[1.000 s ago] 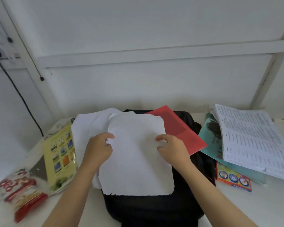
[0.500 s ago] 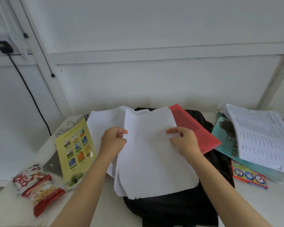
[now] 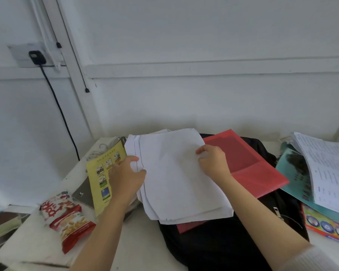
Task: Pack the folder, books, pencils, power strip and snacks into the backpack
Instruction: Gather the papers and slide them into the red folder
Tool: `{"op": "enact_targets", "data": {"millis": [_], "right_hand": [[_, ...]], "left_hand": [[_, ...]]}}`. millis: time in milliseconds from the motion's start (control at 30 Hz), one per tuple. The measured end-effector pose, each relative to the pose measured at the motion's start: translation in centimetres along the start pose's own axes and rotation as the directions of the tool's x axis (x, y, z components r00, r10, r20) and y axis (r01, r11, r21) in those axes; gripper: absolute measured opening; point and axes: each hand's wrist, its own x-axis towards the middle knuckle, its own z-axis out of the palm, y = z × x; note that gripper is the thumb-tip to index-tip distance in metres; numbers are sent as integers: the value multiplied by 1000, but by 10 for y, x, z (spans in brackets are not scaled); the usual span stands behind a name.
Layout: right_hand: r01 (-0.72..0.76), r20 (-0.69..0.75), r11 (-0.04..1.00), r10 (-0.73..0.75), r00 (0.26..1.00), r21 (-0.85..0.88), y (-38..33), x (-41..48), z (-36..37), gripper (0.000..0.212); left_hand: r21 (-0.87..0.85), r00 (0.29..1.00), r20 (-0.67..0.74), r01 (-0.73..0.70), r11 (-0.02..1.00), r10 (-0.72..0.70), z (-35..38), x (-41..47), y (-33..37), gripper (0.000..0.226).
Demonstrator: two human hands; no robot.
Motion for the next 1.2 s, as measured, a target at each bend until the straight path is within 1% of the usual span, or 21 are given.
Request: {"op": "enact_targets", "data": {"millis": [67, 100, 133, 167, 267, 333, 433, 500, 600, 700, 800, 867, 900, 967, 1000, 1033, 1067, 1133, 1200], "right_hand": [[-41, 7, 982, 43, 999, -182, 4, 0, 3, 32], [-84, 22, 967, 92, 996, -242, 4, 0, 3, 32], [-119, 43, 958, 135, 990, -261, 5, -1, 4, 31], [-138, 63, 961, 157, 986, -239, 6, 0, 5, 30], [-147, 89, 987, 152, 984, -57, 6, 4, 9, 27], [-137, 114, 990, 132, 985, 32, 3, 5, 8, 27], [-125, 207, 983, 96, 974, 134, -7, 3, 6, 28], [-125, 260, 984, 89, 961, 125, -13, 3, 8, 30], [-120, 292, 988, 87, 953, 98, -17, 5, 12, 36], [-112, 312, 984, 64, 948, 139, -15, 5, 12, 32], [-52, 308, 962, -34, 951, 268, -8, 3, 8, 22], [-46, 310, 910, -92, 946, 411, -5, 1, 1, 21], [-78, 320, 857, -105, 941, 509, -3, 1, -4, 21], [-150, 349, 703, -147, 926, 695, -1, 3, -18, 24], [-158, 339, 626, -180, 923, 763, 0, 5, -25, 27], [-133, 304, 579, -209, 930, 804, 0, 8, -33, 30], [-84, 251, 560, -227, 941, 824, -1, 11, -42, 35], [55, 108, 585, -239, 965, 809, -5, 15, -60, 43], [223, -50, 659, -272, 961, 719, -12, 17, -79, 48]], "left_hand": [[-34, 1000, -7, -30, 999, 30, 0, -3, -1, 33], [-36, 999, -13, -40, 999, 39, 0, -4, -2, 31], [-42, 999, -8, -35, 998, 35, 0, -4, -2, 30], [-62, 1000, 9, -21, 998, 22, 0, -4, -2, 30], [-169, 997, 67, 47, 985, -36, -1, -5, -1, 31], [-192, 997, 72, 44, 980, -31, -1, -7, 0, 33], [-225, 995, 83, 72, 972, -55, 1, -10, -1, 33], [-256, 995, 85, 80, 963, -60, 1, -10, -4, 31], [-281, 996, 85, 34, 959, -10, -1, -10, -7, 29], [-307, 990, 128, -20, 952, 62, -9, -11, -5, 31], [-398, 966, 144, -141, 907, 213, -22, -17, 8, 38], [-497, 945, 114, -212, 841, 306, -31, -22, 21, 42], [-548, 937, 98, -229, 804, 334, -35, -22, 26, 43], [-617, 930, 69, -245, 748, 361, -41, -21, 36, 44], [-630, 926, 53, -259, 732, 373, -42, -19, 41, 44], [-633, 919, 38, -281, 721, 392, -43, -16, 45, 45], [-629, 908, 29, -308, 714, 418, -42, -13, 51, 47], [-600, 882, 23, -365, 712, 471, -39, -8, 64, 55], [-557, 851, -4, -437, 706, 525, -34, -4, 79, 67]]}}
